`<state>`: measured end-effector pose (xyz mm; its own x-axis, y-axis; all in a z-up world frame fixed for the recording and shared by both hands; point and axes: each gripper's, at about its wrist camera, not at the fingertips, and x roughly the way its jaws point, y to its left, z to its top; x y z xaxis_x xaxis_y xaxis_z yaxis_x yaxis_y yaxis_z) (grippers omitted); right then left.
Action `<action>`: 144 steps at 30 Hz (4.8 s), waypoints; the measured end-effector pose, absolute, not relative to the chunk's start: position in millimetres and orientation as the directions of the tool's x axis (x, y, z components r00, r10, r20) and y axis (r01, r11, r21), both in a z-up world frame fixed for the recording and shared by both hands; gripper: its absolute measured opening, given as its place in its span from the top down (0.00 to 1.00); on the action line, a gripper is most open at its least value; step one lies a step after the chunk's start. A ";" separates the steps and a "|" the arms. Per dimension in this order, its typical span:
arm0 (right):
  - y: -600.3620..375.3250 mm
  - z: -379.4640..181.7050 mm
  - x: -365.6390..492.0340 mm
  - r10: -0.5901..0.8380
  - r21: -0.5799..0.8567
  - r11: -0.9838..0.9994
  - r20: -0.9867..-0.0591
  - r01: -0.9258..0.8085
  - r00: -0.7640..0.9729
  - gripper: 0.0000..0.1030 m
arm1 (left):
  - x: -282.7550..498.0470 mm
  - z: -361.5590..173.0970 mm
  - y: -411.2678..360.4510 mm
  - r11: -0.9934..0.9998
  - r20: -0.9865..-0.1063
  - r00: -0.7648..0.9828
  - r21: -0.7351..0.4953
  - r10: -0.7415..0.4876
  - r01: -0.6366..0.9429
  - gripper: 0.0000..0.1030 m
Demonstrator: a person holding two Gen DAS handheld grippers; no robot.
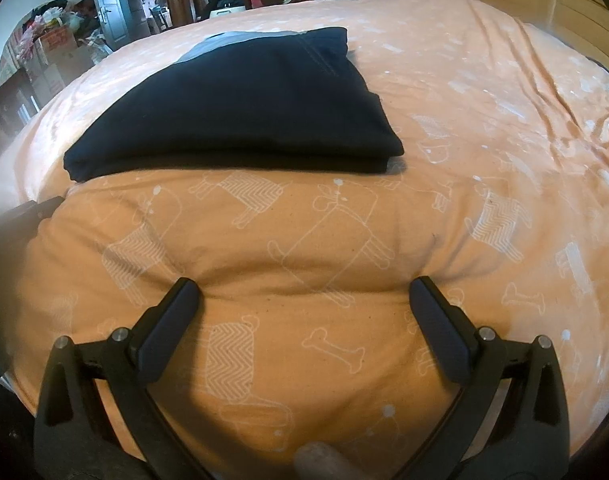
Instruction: Fold small clothes
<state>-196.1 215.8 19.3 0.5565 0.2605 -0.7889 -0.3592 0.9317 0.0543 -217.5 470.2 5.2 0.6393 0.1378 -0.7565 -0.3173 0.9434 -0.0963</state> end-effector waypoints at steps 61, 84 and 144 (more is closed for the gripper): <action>214.6 19.0 -204.6 0.268 0.054 0.933 -0.764 -0.356 0.587 0.00 | -217.9 5.8 466.2 0.942 -0.756 0.640 -0.097 0.140 -0.320 0.00; 215.4 18.8 -206.4 0.267 0.052 0.933 -0.764 -0.355 0.588 0.00 | -217.9 5.8 465.7 0.942 -0.756 0.639 -0.097 0.140 -0.320 0.00; 215.9 18.2 -207.5 0.266 0.050 0.933 -0.763 -0.356 0.589 0.00 | -217.6 5.8 465.2 0.942 -0.757 0.638 -0.096 0.139 -0.320 0.00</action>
